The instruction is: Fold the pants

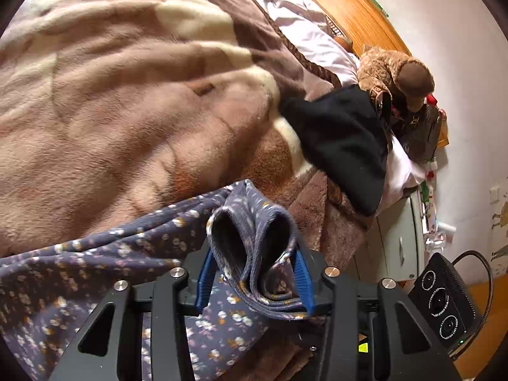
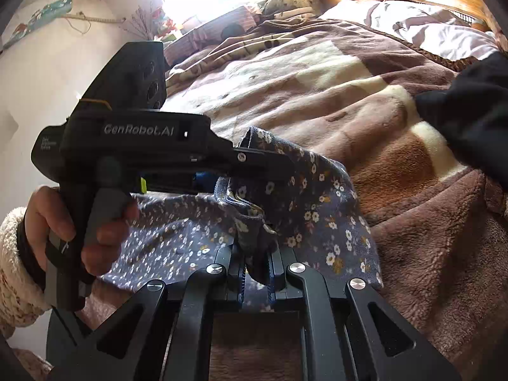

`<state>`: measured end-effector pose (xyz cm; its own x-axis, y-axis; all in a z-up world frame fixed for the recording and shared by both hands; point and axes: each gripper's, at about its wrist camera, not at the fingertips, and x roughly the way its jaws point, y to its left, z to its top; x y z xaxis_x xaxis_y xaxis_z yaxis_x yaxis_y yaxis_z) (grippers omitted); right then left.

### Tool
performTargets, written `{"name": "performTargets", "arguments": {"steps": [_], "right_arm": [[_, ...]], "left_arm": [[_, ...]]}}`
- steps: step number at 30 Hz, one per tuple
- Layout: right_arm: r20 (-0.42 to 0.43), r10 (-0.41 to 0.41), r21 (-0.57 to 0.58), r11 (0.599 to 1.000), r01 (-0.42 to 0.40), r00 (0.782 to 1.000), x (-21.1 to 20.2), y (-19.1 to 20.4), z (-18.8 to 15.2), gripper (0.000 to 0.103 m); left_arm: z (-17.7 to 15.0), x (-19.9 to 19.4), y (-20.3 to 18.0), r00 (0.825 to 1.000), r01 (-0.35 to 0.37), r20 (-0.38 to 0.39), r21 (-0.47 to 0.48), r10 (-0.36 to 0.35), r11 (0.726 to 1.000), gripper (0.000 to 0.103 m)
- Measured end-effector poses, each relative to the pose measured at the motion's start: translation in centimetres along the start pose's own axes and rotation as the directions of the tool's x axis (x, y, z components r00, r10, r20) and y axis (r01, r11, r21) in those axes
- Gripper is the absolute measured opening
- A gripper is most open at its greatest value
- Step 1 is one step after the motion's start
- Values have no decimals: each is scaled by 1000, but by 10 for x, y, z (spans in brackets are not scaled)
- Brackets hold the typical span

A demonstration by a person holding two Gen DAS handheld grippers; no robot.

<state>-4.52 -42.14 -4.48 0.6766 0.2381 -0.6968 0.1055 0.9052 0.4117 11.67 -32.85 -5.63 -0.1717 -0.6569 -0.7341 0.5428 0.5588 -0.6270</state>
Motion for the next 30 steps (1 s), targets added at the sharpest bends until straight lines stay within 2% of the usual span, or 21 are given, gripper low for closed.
{"name": "performTargets", "arguments": {"steps": [4, 7, 11, 14, 25, 30], "right_arm": [[-9, 2, -18, 1000, -2, 1000, 3, 13, -1, 11], [-18, 8, -26, 1000, -9, 1000, 6, 22, -1, 11], [-31, 6, -53, 999, -8, 1000, 8, 37, 0, 11], [-38, 4, -60, 998, -6, 999, 10, 47, 0, 11], [-51, 52, -138, 989, -59, 997, 28, 111, -1, 11], [-73, 67, -173, 982, -79, 995, 44, 140, -5, 11]], "left_arm": [[-5, -11, 3, 999, -49, 12, 36, 48, 998, 35], [-8, -16, 13, 999, -46, 17, 12, 46, 999, 33], [-14, -25, 26, 998, -49, 29, -9, 49, 999, 20], [-21, -37, 34, 998, -40, 42, -16, 40, 999, 15], [-40, -101, 68, 991, -39, 126, -31, 43, 999, 14], [-53, -121, 94, 988, -67, 137, -61, 74, 996, 14]]}}
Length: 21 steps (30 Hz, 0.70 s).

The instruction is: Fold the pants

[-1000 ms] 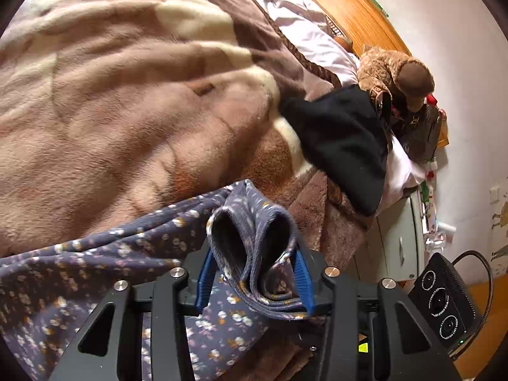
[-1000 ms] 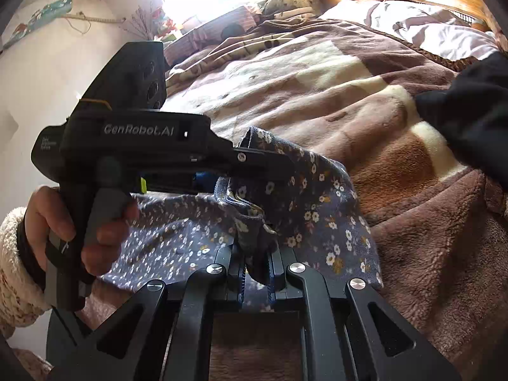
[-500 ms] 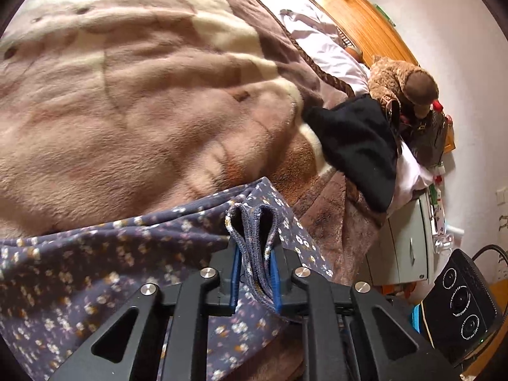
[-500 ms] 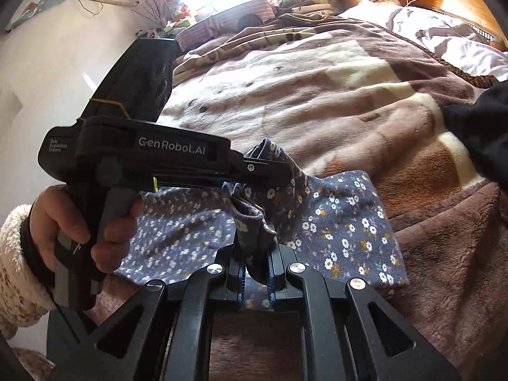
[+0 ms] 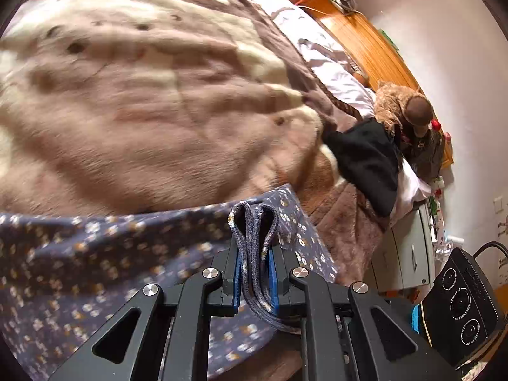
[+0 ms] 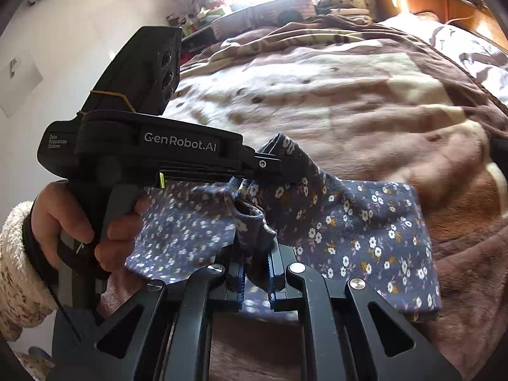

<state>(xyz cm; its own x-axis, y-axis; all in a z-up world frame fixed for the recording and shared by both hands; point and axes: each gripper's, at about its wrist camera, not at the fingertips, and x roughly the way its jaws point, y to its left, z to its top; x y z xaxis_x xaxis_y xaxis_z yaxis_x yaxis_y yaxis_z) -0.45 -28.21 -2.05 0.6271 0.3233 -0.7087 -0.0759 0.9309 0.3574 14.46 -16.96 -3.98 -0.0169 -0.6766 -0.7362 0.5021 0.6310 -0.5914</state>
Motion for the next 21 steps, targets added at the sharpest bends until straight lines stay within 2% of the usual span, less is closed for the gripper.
{"name": "performTargets", "arguments": {"steps": [21], "right_arm": [[-97, 108, -66, 991, -115, 989, 74, 86, 0, 11]], "left_arm": [[-35, -58, 100, 997, -57, 41, -126, 63, 990, 14]]}}
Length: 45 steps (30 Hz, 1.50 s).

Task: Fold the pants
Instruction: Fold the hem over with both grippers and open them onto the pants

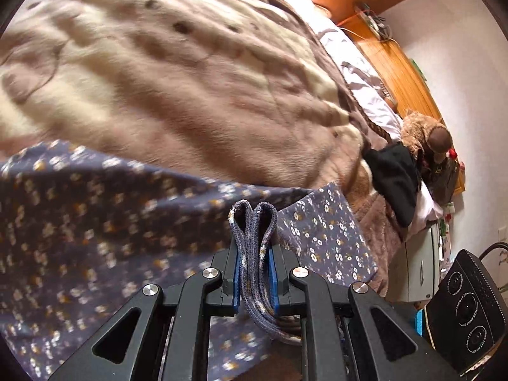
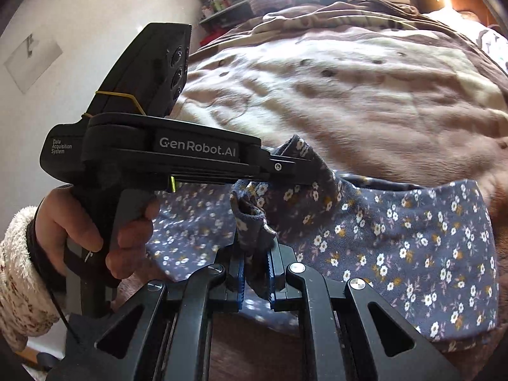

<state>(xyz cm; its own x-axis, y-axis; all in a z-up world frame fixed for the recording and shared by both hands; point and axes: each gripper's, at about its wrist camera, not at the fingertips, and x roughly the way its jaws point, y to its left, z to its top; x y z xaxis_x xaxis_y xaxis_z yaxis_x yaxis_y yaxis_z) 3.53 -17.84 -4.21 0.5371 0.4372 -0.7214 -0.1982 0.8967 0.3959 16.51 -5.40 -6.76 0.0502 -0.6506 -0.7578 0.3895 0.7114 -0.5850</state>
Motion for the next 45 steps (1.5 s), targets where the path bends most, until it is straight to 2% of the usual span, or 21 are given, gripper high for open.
{"name": "performTargets", "arguments": {"steps": [8, 12, 15, 19, 23, 25, 27, 29, 31, 35, 37, 41, 45], "right_arm": [[-19, 27, 10, 1000, -27, 999, 21, 21, 2, 11], [-36, 23, 16, 1000, -23, 999, 32, 24, 3, 11], [-60, 18, 38, 999, -16, 998, 41, 20, 0, 11], [-117, 28, 21, 999, -26, 993, 52, 20, -4, 14], [-173, 41, 0, 999, -42, 984, 60, 17, -10, 18], [-181, 3, -26, 1000, -8, 984, 59, 16, -12, 18], [-172, -29, -52, 998, 21, 985, 53, 16, -13, 21], [-164, -78, -70, 995, 67, 983, 48, 16, -13, 35], [-162, -108, -78, 992, 97, 981, 41, 17, -11, 36], [-136, -95, -63, 994, 87, 986, 24, 16, -8, 36], [-117, -129, -65, 990, 122, 985, 17, 14, -6, 36], [-86, -236, -97, 969, 227, 968, 3, 8, -5, 36], [-57, -356, -120, 930, 348, 933, -7, -7, -7, 36]], "left_arm": [[-5, -13, 35, 1000, -18, 20, -46, 19, 999, 14], [-4, -10, 43, 999, -39, 5, -41, 39, 998, 14], [-6, -5, 50, 997, -74, -9, -40, 74, 996, 14], [-11, -8, 50, 993, -119, 16, -4, 119, 993, 22], [-15, -19, 42, 968, -238, 93, 61, 232, 969, 32], [-16, -25, 41, 961, -254, 125, 60, 245, 965, 34], [-18, -31, 36, 947, -297, 152, 81, 283, 951, 37], [-21, -34, 29, 934, -333, 175, 110, 312, 936, 40], [-24, -36, 24, 934, -333, 180, 118, 310, 936, 40], [-30, -36, 18, 935, -325, 181, 101, 304, 940, 41], [-34, -34, 14, 934, -330, 180, 94, 310, 939, 41], [-41, -25, 1, 932, -337, 171, 94, 318, 937, 41], [-50, -9, -8, 935, -338, 152, 106, 321, 935, 41]]}}
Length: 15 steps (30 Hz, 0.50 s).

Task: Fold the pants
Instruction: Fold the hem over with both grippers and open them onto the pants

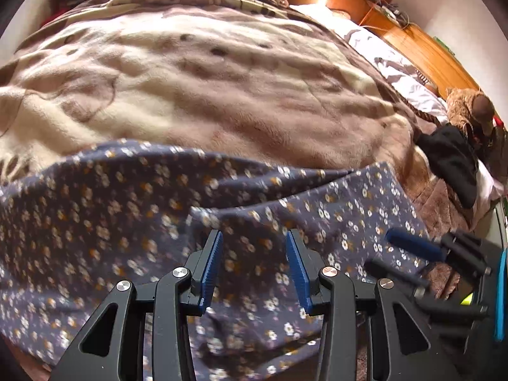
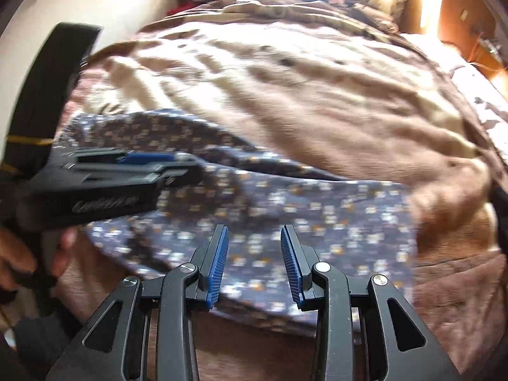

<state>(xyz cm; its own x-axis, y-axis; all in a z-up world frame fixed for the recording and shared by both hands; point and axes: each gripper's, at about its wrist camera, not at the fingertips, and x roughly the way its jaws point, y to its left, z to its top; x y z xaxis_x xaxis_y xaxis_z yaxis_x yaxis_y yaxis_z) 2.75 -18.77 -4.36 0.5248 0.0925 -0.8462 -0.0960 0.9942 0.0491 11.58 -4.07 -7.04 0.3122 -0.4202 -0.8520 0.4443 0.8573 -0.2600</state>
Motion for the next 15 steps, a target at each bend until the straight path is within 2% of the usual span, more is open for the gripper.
{"name": "performTargets", "arguments": {"steps": [6, 15], "right_arm": [[-37, -71, 44, 996, 73, 997, 9, -30, -10, 36], [-64, -48, 87, 995, 53, 997, 30, -52, -27, 36]], "left_arm": [[-13, 19, -4, 998, -39, -39, -21, 39, 999, 41], [-21, 25, -5, 997, -60, -42, -5, 59, 998, 41]]}}
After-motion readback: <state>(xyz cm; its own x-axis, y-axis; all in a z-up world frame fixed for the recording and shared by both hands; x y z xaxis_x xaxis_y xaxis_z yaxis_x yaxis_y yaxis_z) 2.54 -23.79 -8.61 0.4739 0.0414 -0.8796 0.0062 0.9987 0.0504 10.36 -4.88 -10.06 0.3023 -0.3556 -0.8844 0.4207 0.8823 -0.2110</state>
